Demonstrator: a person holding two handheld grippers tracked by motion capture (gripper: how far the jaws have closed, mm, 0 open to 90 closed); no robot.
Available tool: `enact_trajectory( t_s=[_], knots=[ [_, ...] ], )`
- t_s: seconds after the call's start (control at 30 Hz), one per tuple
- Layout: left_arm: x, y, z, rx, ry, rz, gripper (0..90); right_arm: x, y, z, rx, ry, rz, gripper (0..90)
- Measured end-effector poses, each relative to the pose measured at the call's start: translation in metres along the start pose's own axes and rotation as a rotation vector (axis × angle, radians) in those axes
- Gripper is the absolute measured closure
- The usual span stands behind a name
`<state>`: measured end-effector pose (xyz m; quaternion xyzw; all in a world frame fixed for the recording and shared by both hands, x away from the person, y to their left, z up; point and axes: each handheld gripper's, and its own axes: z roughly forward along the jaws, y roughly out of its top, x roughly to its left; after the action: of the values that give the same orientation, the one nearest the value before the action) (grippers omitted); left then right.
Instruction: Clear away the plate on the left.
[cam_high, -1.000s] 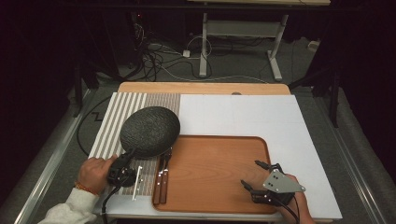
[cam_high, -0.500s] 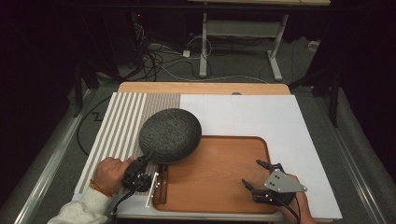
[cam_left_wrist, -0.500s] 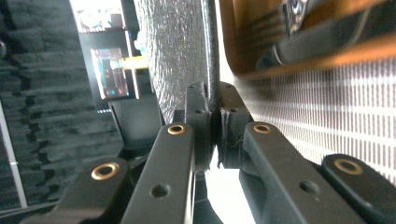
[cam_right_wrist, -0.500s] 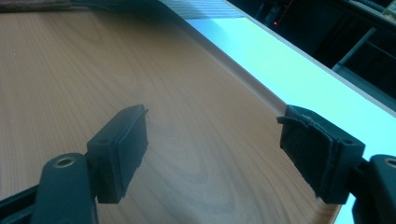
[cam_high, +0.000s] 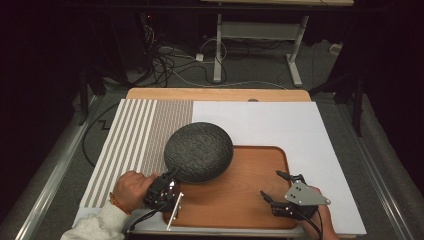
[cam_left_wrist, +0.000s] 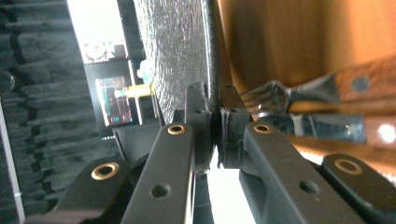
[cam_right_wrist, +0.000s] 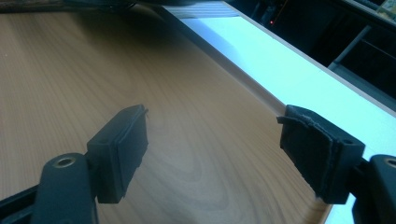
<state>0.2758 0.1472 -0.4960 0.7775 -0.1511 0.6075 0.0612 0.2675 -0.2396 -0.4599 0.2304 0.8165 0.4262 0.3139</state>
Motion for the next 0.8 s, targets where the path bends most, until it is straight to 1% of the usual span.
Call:
enact_trajectory(
  t_s=[0.2,0.47,0.7,0.8],
  knots=[
    [0.000,0.013,0.001,-0.025,-0.002,0.027,83.4,-0.001,0.000,-0.001,-0.004,-0.006,0.002,23.5],
    [-0.001,0.030,-0.001,-0.079,-0.013,0.039,83.2,-0.003,-0.001,-0.003,-0.008,-0.017,0.007,23.6],
    [-0.006,0.045,0.000,-0.115,-0.033,0.074,83.1,-0.004,-0.001,-0.005,-0.008,-0.023,0.010,23.6],
    [-0.007,0.052,0.000,-0.138,-0.039,0.086,83.0,-0.004,-0.001,-0.006,-0.008,-0.025,0.010,23.8]
  ],
)
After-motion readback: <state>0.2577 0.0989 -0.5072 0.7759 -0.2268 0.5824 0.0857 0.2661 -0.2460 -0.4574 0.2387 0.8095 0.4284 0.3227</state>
